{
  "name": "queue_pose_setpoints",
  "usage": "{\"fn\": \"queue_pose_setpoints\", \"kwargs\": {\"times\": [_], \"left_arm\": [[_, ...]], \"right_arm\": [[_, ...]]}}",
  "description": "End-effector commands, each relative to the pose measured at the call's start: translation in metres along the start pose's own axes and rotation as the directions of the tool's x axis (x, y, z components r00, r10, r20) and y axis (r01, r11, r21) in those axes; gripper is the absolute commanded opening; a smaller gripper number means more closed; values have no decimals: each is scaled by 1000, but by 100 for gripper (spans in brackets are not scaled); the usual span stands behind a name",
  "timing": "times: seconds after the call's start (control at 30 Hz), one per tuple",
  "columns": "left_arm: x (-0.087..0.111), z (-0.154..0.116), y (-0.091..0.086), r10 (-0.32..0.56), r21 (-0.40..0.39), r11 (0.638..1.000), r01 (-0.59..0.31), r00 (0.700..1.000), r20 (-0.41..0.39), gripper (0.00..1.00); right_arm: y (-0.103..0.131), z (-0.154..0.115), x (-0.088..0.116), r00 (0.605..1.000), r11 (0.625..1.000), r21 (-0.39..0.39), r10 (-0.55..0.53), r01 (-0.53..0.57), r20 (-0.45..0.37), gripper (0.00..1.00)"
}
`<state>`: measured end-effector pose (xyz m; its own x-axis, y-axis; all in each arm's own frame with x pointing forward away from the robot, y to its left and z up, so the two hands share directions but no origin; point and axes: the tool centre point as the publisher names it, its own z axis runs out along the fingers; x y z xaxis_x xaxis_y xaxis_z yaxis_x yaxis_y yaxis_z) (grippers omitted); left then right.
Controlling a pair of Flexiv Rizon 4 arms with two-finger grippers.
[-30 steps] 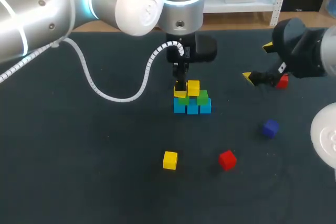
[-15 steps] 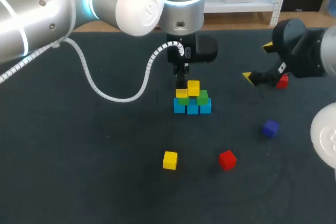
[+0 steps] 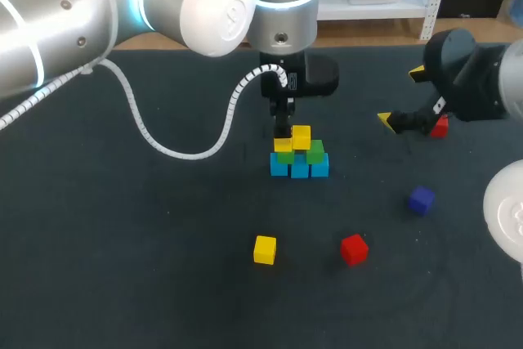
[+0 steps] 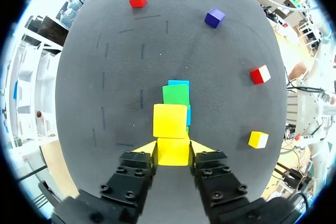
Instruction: Place the blue cubes, place green cubes on the blue cubes, place the yellow cubes on the green cubes, then place the red cubes on the yellow cubes, and place purple cube on the red cubes.
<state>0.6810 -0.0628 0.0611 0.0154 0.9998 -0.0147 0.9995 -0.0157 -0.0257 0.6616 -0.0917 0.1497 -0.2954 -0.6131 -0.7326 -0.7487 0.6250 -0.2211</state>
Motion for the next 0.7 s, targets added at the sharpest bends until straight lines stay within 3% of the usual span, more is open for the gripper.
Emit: {"fn": "queue_pose_setpoints", "kwargs": {"times": [0.03,0.33,0.47,0.53,0.57,0.7], "left_arm": [[0,1,-1,0,0,1000,0,1000,0,20],[0,1,-1,0,-2,1000,0,1000,-1,32],[-1,1,-1,1,-3,1000,-1,1000,-1,53],[-1,1,-1,2,-3,1000,-2,1000,0,75],[-1,1,-1,2,-4,1000,-2,1000,0,80],[-1,2,-2,4,-4,1000,-4,1000,2,83]], "right_arm": [[1,0,0,1000,1000,7,-1,1,-4,100],[1,0,0,1000,1000,7,-1,1,-4,100],[1,0,0,1000,1000,7,-1,1,-4,100],[1,0,0,1000,1000,7,-1,1,-4,100],[1,0,0,1000,1000,7,-1,1,-4,100],[1,0,0,1000,1000,7,-1,1,-4,100]]}}
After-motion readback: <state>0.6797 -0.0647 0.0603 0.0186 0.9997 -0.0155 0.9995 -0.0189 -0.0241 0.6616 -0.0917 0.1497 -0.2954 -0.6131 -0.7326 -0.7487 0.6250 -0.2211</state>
